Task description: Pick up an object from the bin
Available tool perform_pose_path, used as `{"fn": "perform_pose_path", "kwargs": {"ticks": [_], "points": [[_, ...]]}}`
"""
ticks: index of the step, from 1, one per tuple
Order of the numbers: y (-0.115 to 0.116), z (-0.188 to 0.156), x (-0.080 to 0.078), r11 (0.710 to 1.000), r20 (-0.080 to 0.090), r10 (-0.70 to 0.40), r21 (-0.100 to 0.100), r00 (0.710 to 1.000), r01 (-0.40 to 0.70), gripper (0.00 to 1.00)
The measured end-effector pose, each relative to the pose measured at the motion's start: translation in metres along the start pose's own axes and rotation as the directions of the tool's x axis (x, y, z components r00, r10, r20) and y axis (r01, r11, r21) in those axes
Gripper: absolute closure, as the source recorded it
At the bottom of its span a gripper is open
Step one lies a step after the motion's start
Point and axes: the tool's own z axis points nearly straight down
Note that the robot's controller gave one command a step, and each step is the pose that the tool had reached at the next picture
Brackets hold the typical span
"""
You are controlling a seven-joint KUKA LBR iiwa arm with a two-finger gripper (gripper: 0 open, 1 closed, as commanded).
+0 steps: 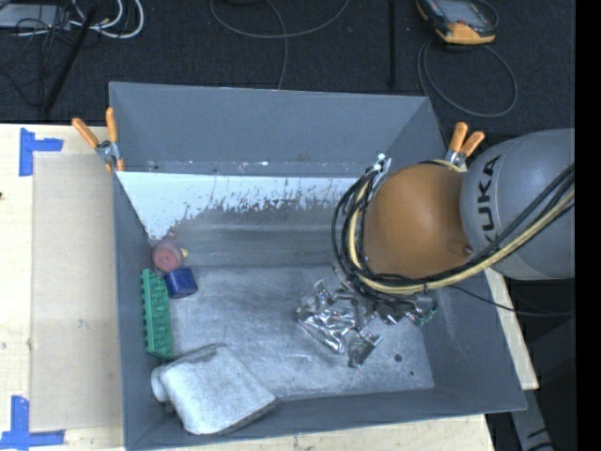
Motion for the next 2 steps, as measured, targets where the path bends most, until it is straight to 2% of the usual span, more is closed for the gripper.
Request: {"fn": "perform_pose_path", "kwargs": {"ticks": [1, 2], "points": [[-0.0378, 0.0526, 0.0086, 0.999, 0.010, 0.036, -0.002, 0.999, -0.036, 0.00], [-0.0384, 0.0491, 0.0094, 0.999, 0.004, 0.035, 0.001, 0.999, -0.035, 1.00]]}}
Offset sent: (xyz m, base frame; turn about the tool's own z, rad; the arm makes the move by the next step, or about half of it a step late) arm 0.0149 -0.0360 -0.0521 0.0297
